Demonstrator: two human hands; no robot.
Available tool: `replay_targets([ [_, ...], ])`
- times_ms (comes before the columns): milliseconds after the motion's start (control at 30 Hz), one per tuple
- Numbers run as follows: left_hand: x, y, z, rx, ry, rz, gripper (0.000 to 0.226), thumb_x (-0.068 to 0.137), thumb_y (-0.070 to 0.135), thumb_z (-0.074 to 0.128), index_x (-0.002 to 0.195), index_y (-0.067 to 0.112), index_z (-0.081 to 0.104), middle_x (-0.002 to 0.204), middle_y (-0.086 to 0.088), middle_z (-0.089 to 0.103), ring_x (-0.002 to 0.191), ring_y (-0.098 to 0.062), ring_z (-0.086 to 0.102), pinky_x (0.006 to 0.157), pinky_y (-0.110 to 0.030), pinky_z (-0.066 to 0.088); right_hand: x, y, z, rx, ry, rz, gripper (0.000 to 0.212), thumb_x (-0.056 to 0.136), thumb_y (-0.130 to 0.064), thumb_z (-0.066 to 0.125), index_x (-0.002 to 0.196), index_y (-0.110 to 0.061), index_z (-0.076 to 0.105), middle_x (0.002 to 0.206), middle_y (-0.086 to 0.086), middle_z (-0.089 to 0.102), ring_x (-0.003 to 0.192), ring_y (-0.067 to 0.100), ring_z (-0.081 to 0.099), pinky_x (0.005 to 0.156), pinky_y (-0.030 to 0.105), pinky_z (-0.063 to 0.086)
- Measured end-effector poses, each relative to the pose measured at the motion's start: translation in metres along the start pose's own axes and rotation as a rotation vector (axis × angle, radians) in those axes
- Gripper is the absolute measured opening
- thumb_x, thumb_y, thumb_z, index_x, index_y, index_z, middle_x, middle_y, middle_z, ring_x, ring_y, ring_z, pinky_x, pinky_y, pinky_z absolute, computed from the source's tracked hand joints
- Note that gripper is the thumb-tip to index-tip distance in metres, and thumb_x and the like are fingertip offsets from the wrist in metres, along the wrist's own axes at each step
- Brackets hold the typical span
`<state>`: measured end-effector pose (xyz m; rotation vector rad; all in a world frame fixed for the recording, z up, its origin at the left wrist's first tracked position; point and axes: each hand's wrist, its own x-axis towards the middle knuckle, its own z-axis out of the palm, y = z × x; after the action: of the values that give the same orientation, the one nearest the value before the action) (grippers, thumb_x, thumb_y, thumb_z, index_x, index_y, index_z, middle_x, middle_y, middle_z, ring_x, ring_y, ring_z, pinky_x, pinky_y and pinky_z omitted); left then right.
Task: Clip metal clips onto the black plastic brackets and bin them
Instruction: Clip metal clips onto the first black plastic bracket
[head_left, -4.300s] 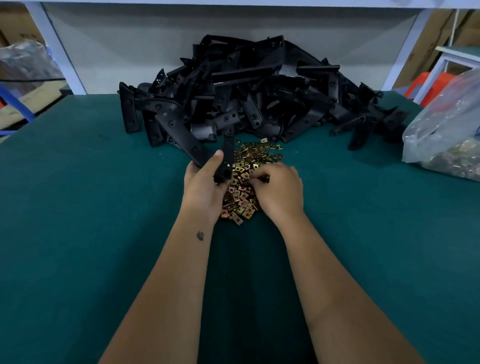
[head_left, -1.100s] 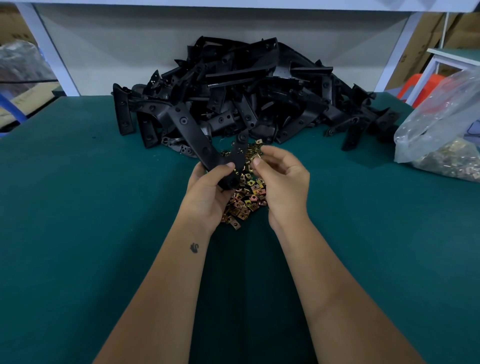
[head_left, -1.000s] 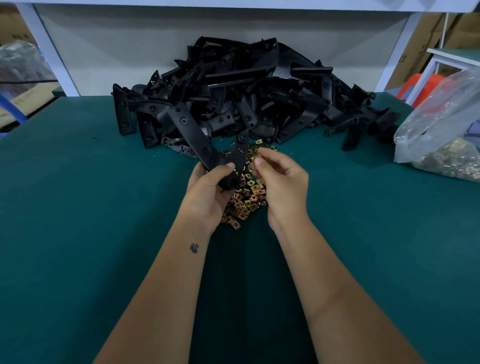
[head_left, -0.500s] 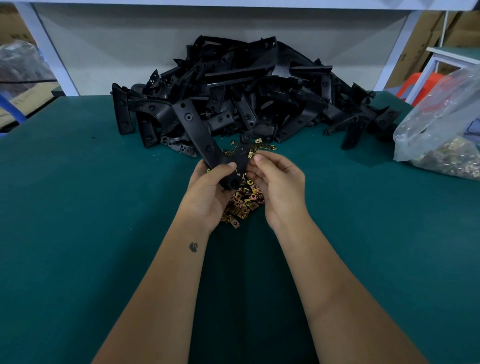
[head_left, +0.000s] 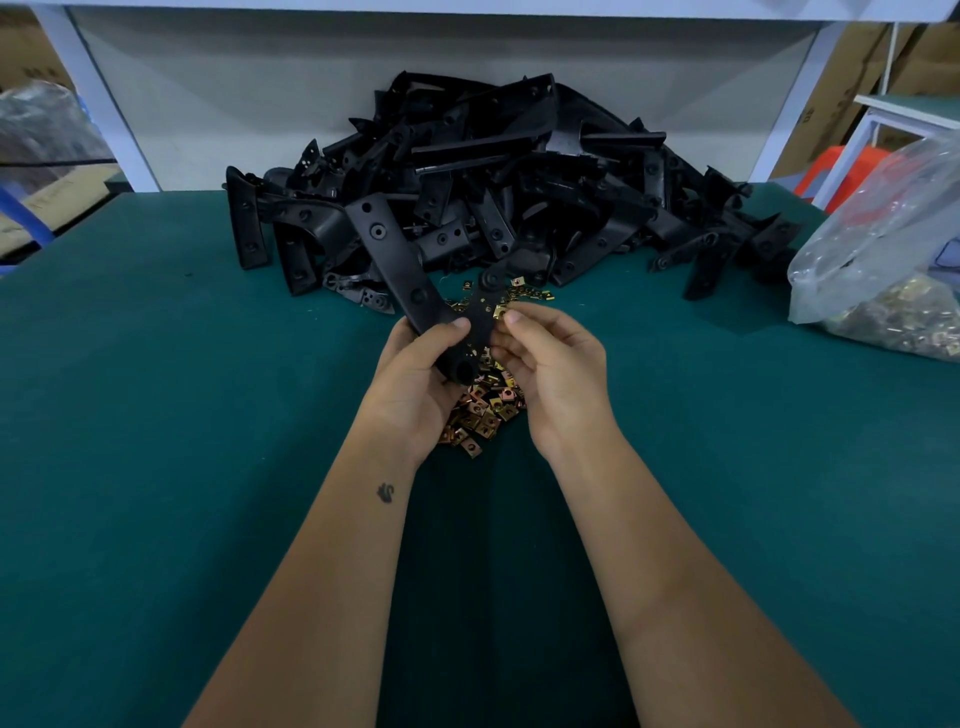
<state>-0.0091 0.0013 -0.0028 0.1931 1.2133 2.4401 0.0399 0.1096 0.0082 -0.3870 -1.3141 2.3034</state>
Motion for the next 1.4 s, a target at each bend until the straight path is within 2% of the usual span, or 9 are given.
replay_targets([
  [200, -0.0027, 0.0020, 0.0022, 0.005, 0.019, 0.030, 0.015, 0.093, 0.013, 0.064, 0.106, 0.016, 0.057, 0.096, 0.002, 0.073, 0.084, -0.008, 0.071, 0.067, -0.020, 0.054, 0.0001, 0.0020, -0.0004, 0.008, -0.062, 0.009, 0.012, 0.089, 0.004, 0.063, 0.092, -0.005, 0.071, 0.096, 0.017, 0.070, 0.079, 0.021, 0.066, 0.067, 0.024, 0.054],
  [333, -0.0040, 0.0043, 0.0011, 0.010, -0.008, 0.033, 0.024, 0.091, 0.013, 0.066, 0.112, 0.014, 0.056, 0.100, 0.000, 0.073, 0.087, -0.010, 0.070, 0.069, -0.021, 0.054, 0.0001, 0.0023, -0.0003, 0.076, -0.115, 0.094, 0.013, 0.089, 0.000, 0.064, 0.100, -0.004, 0.070, 0.098, 0.014, 0.071, 0.078, 0.016, 0.065, 0.067, 0.023, 0.054],
  [533, -0.0065, 0.0056, 0.0017, 0.036, -0.054, 0.048, 0.046, 0.078, 0.022, 0.072, 0.119, 0.012, 0.053, 0.109, -0.004, 0.070, 0.099, -0.016, 0.069, 0.080, -0.025, 0.055, -0.0018, -0.0010, 0.0000, 0.073, -0.164, 0.132, 0.008, 0.087, -0.005, 0.067, 0.085, -0.012, 0.069, 0.088, 0.004, 0.071, 0.078, 0.012, 0.066, 0.070, 0.023, 0.054],
  [767, -0.0086, 0.0048, 0.0019, 0.089, -0.103, 0.071, 0.047, 0.077, 0.019, 0.071, 0.118, 0.011, 0.050, 0.112, -0.008, 0.067, 0.100, -0.017, 0.069, 0.085, -0.028, 0.055, -0.0035, -0.0054, -0.0039, 0.056, -0.182, 0.130, 0.015, 0.086, -0.004, 0.067, 0.075, -0.015, 0.070, 0.083, 0.001, 0.071, 0.075, 0.011, 0.063, 0.069, 0.023, 0.052],
  [933, -0.0091, 0.0039, 0.0008, 0.164, -0.132, 0.039, 0.049, 0.079, 0.020, 0.069, 0.123, 0.012, 0.048, 0.114, -0.008, 0.064, 0.103, -0.016, 0.069, 0.085, -0.029, 0.055, -0.0049, -0.0048, -0.0024, 0.028, -0.234, 0.106, 0.006, 0.069, -0.017, 0.074, 0.065, -0.019, 0.072, 0.085, 0.003, 0.072, 0.086, 0.015, 0.068, 0.077, 0.027, 0.054],
  [1100, -0.0087, 0.0042, 0.0013, 0.210, -0.101, 0.038, 0.052, 0.077, 0.023, 0.071, 0.123, 0.011, 0.049, 0.115, -0.008, 0.064, 0.105, -0.016, 0.068, 0.089, -0.032, 0.055, -0.0040, -0.0055, -0.0024, -0.046, -0.202, 0.093, 0.003, 0.066, -0.023, 0.076, 0.064, -0.022, 0.073, 0.086, 0.002, 0.072, 0.090, 0.018, 0.065, 0.089, 0.036, 0.049],
  [1200, -0.0090, 0.0040, 0.0015, 0.216, -0.070, 0.036, 0.057, 0.076, 0.025, 0.072, 0.126, 0.009, 0.050, 0.118, -0.009, 0.065, 0.109, -0.018, 0.068, 0.094, -0.035, 0.053, -0.0038, -0.0049, -0.0010, -0.120, -0.160, 0.069, 0.009, 0.076, -0.017, 0.076, 0.068, -0.021, 0.073, 0.086, 0.004, 0.072, 0.088, 0.018, 0.065, 0.087, 0.036, 0.049],
  [1300, -0.0089, 0.0052, 0.0022, 0.133, -0.050, 0.025, 0.052, 0.076, 0.023, 0.072, 0.122, 0.008, 0.054, 0.113, -0.006, 0.070, 0.103, -0.017, 0.070, 0.082, -0.028, 0.056, -0.0029, -0.0049, 0.0005, -0.157, -0.123, 0.036, 0.007, 0.087, -0.015, 0.071, 0.081, -0.014, 0.074, 0.089, 0.009, 0.072, 0.085, 0.020, 0.065, 0.082, 0.035, 0.053],
  [1400, -0.0058, 0.0063, 0.0003, 0.039, 0.005, 0.029, 0.026, 0.086, 0.018, 0.069, 0.109, 0.011, 0.059, 0.096, 0.001, 0.075, 0.085, -0.010, 0.072, 0.067, -0.022, 0.056, -0.0010, -0.0053, 0.0016, -0.197, -0.048, -0.004, 0.014, 0.094, -0.020, 0.064, 0.093, -0.011, 0.075, 0.086, 0.006, 0.071, 0.071, 0.014, 0.062, 0.065, 0.022, 0.053],
])
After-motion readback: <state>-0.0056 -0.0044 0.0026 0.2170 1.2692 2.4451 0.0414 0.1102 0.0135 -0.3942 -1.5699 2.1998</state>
